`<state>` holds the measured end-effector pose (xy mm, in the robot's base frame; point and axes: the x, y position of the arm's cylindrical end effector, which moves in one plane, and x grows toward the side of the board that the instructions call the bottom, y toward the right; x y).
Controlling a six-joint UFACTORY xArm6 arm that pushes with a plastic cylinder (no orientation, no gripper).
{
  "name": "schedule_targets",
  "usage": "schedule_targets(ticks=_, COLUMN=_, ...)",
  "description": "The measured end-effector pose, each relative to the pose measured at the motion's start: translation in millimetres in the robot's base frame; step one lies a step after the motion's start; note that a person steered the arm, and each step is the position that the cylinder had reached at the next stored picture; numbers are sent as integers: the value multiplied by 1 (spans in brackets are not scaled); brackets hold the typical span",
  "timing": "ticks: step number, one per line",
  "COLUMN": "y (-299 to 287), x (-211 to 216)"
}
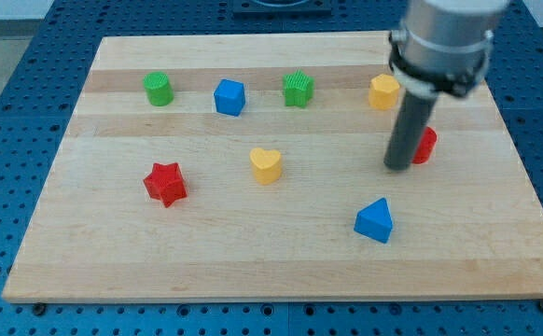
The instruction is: Push the blue triangle towards the yellow heart
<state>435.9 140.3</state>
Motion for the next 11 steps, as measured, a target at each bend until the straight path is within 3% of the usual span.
schedule_targets(ticks=1, y=0, x=25)
schedule_targets(ticks=3, y=-3, x=116)
schedule_targets(ticks=4, y=8, x=137)
schedule_targets(ticks=5, y=-31, x=121)
schedule_targets(ticks=6, y=-13, x=53)
schedule_targets(ticks=7, y=-6, x=38)
schedule_targets(ticks=8, y=-3, x=94)
schedule_targets(ticks=9, y=-3, x=109)
schedule_targets(ticks=11, y=-57, x=109)
